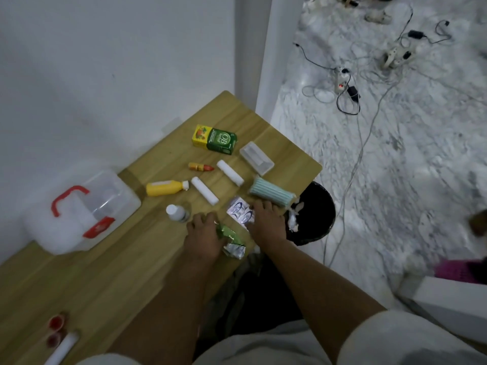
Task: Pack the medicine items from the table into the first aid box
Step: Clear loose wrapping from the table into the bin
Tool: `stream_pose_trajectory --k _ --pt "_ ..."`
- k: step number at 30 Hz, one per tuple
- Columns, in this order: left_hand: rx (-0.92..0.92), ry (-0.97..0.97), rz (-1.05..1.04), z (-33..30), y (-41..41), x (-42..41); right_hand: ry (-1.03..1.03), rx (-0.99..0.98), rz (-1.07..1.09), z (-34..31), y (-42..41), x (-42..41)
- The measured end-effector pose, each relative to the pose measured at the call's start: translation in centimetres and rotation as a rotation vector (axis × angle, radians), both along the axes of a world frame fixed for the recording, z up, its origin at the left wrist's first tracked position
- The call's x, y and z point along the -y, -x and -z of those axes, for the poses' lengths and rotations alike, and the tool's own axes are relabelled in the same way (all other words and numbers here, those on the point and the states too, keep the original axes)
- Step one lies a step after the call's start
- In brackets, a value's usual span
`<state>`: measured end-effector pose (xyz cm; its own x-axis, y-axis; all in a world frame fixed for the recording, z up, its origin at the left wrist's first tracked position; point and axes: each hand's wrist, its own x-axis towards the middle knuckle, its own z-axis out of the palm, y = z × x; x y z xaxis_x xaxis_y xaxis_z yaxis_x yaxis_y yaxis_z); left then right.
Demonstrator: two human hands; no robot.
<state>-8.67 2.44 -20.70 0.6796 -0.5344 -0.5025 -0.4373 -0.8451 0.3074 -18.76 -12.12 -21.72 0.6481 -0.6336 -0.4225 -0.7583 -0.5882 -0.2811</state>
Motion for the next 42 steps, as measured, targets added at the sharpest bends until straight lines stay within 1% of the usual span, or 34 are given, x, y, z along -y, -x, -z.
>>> stream_pose_trajectory --k 1,4,6,8,11,12,15,17,19,22,26,29,32,34,37,39,42 --pt "-0.017 0.016 -0.018 0.1 -0.2 0.1 -0.034 0.036 0.025 0.0 -0.1 0.3" --pt "-0.048 0.080 -0.022 0.5 -0.2 -0.1 -0.239 0.138 0.133 0.8 0.1 0.8" --pt "-0.111 0.206 -0.046 0.2 0.3 -0.2 -0.337 0.211 0.151 1.3 1.0 1.0" --pt "-0.167 0.298 -0.050 -0.5 1.0 -0.1 -0.370 0.202 0.147 1.2 2.7 1.0" --pt "-0.197 0.338 0.049 -1.2 2.4 1.1 -0.426 0.253 0.147 0.4 6.8 0.5" --pt "-0.201 0.350 0.085 -1.5 3.1 1.8 -0.429 0.279 0.187 0.3 8.4 0.5" --pt "-0.228 0.346 0.203 -1.6 5.8 4.4 -0.367 0.374 0.402 0.6 13.8 1.1" --pt "-0.203 0.320 0.264 -1.5 7.8 6.3 -0.346 0.409 0.583 1.2 17.2 2.0" --pt "-0.202 0.310 0.282 -1.1 9.6 8.4 -0.327 0.348 0.745 2.1 19.9 3.4" --pt "-0.200 0.284 0.319 -0.2 11.6 11.9 -0.310 0.261 0.872 3.7 21.6 5.9" --pt "-0.127 0.208 0.439 1.6 13.7 18.0 -0.297 0.213 0.914 5.2 20.9 10.0" --pt "-0.163 0.152 0.445 2.5 14.7 23.5 -0.282 0.199 0.980 6.3 19.7 13.7" --pt "-0.146 0.134 0.480 3.8 14.9 28.0 -0.260 0.187 0.993 6.6 18.2 16.8" --pt "-0.127 0.099 0.479 4.1 14.7 30.2 -0.243 0.156 0.956 6.4 17.4 18.7" --pt "-0.116 0.154 0.440 3.0 14.3 32.0 -0.203 0.135 0.841 5.5 17.1 20.1" --pt "-0.103 0.212 0.431 1.5 13.9 32.4 -0.194 0.143 0.801 4.2 17.0 20.2" --pt "-0.020 0.234 0.445 -1.9 12.3 31.7 -0.152 0.164 0.704 1.6 16.4 19.7"
